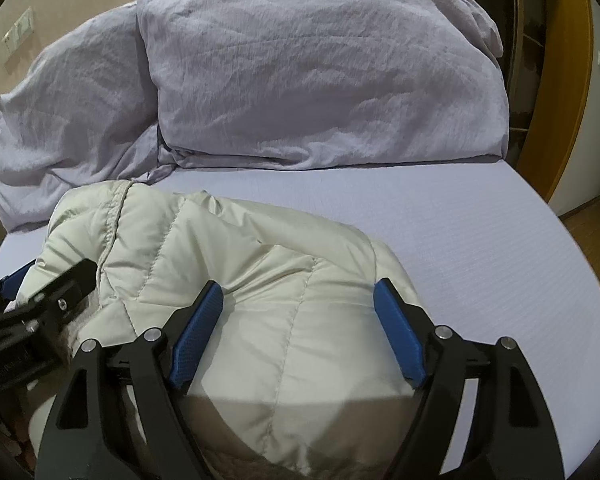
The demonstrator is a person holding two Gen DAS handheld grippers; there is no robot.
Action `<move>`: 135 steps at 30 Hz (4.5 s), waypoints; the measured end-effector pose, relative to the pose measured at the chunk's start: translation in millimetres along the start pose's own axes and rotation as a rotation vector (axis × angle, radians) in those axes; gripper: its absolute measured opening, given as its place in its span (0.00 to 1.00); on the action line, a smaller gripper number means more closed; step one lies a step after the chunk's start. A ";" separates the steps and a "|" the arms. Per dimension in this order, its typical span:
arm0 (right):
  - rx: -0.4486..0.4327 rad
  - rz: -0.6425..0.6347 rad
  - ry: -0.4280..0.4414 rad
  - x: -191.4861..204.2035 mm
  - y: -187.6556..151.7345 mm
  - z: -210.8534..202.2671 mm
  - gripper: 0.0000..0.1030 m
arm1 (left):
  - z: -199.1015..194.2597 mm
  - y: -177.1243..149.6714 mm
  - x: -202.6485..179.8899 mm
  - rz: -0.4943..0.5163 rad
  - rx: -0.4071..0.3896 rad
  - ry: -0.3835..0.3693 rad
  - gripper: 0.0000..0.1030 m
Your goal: Fold large clothes
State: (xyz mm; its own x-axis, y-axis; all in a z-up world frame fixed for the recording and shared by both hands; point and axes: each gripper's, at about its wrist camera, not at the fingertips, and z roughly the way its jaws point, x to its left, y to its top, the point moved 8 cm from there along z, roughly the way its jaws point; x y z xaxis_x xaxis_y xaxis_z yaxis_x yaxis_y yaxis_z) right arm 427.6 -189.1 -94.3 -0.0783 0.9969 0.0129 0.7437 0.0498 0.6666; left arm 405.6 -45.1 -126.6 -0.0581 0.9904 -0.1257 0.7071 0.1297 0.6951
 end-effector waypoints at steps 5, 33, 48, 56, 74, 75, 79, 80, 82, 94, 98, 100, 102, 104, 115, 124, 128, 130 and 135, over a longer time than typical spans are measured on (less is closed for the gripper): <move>-0.036 0.051 -0.020 -10.4 23.4 -8.8 0.76 | 0.4 -0.4 0.4 -0.007 0.001 -0.008 0.96; 0.006 0.037 -0.101 -13.9 8.0 29.8 0.80 | 4.4 0.6 -3.1 0.004 0.001 -0.005 0.96; 0.008 0.046 -0.098 -13.7 7.4 32.4 0.81 | 4.5 0.9 -3.6 0.004 0.000 -0.003 0.96; 0.008 0.049 -0.097 -13.4 7.3 33.5 0.82 | 5.1 1.2 -3.2 0.005 -0.001 0.001 0.96; 0.008 0.047 -0.094 -14.4 7.6 34.0 0.82 | 5.3 1.6 -3.4 0.005 -0.001 0.004 0.97; 0.008 0.047 -0.093 -14.5 7.6 33.8 0.82 | 5.8 1.8 -3.3 0.006 -0.001 0.004 0.97; 0.004 0.045 -0.087 -14.1 8.0 34.2 0.82 | 5.4 1.8 -3.5 0.006 -0.001 0.004 0.97; 0.004 0.045 -0.087 -14.4 8.1 33.9 0.82 | 5.4 1.7 -3.5 0.006 -0.001 0.004 0.97; 0.004 0.045 -0.087 -14.5 8.1 34.0 0.82 | 5.7 1.9 -3.4 0.006 -0.001 0.005 0.97; 0.004 0.044 -0.085 -14.9 7.8 35.0 0.82 | 5.1 1.7 -3.4 0.006 -0.002 0.006 0.97; 0.004 0.045 -0.085 -14.9 7.7 35.4 0.82 | 5.3 1.7 -3.4 0.007 -0.002 0.007 0.97; 0.004 0.047 -0.085 -15.2 7.6 35.6 0.82 | 5.6 1.8 -3.4 0.007 -0.002 0.008 0.97; 0.005 0.050 -0.084 -15.6 7.3 36.3 0.82 | 5.5 1.8 -3.6 0.007 -0.002 0.009 0.97; 0.008 0.053 -0.082 -15.5 6.8 37.2 0.82 | 5.6 1.9 -3.8 0.006 -0.002 0.009 0.97; 0.021 0.064 -0.085 -16.2 6.8 35.1 0.83 | 6.4 2.5 -4.1 0.011 0.004 0.010 0.97; -0.047 0.021 -0.033 -18.5 -9.2 -26.4 0.82 | -24.4 2.2 0.1 0.049 0.006 0.011 0.97; -0.045 0.030 -0.008 -19.1 -18.7 -39.3 0.81 | -39.7 -3.8 -0.4 0.045 0.007 0.004 0.97; -0.036 0.050 0.000 -19.7 -24.7 -39.6 0.81 | -42.7 -7.4 -2.4 0.048 0.007 0.009 0.97; -0.012 0.085 0.018 -21.8 -38.1 -30.4 0.81 | -42.3 -15.2 -4.7 0.064 0.005 0.028 0.98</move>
State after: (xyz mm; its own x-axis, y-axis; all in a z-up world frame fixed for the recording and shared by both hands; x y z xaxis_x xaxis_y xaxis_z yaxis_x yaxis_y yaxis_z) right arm 380.7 -214.5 -97.3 -0.0271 0.9961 0.0838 0.7403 -0.0363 0.6713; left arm 365.3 -49.6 -106.6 -0.0323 0.9976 -0.0608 0.7135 0.0656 0.6976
